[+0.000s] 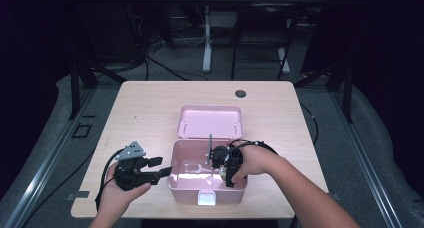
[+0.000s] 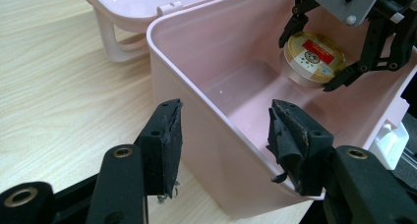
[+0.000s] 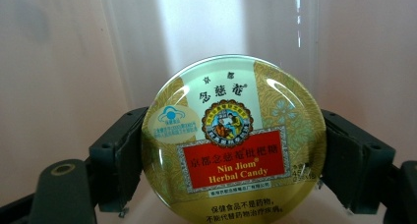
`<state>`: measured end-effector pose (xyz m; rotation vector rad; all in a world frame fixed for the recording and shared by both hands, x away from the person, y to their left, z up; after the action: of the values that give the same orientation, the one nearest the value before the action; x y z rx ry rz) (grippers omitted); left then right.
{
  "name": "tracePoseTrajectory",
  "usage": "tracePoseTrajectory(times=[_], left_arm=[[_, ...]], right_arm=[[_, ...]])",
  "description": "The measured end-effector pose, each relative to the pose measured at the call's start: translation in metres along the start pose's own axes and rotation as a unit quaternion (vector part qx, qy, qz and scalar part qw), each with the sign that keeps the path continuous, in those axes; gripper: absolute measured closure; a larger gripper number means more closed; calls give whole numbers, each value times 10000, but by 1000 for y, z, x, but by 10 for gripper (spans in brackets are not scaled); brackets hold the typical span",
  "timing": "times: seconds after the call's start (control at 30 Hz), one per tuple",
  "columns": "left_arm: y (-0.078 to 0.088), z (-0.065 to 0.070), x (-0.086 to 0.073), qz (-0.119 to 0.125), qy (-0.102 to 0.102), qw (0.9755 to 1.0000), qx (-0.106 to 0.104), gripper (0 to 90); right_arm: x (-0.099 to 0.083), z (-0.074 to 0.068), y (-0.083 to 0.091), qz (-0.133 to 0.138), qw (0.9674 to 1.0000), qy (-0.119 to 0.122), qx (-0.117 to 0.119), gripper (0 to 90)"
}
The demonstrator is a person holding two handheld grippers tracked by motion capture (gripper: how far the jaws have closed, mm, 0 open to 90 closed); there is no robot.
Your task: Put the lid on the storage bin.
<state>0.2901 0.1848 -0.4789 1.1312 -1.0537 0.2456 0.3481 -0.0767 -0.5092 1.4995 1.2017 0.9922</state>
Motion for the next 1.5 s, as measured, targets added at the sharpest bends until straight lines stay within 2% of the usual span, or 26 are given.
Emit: tracePoseTrajectory(times=[0.93, 1.2, 1.5], left_arm=[[0, 0, 0, -4, 0, 10000, -7, 466], [0, -1, 0, -4, 9, 10000, -18, 466], [0, -1, 0, -4, 0, 10000, -13, 466]], right_arm=[[3, -3, -3, -112, 9993, 302, -182, 197], [5, -3, -11, -211, 9991, 338, -130, 196], [4, -2, -14, -178, 9993, 320, -57, 195]])
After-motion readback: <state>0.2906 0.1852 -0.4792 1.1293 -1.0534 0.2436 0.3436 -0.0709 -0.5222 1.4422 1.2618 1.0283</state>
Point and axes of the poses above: each handheld gripper's, and its own axes: y roughly backward along the jaws, x roughly out of its top, z roughly to its right, the point moved 2 cm from there along -y, roughly forward along the jaws, and after that the axes turned 15 degrees about x, right-handed, at the moved point
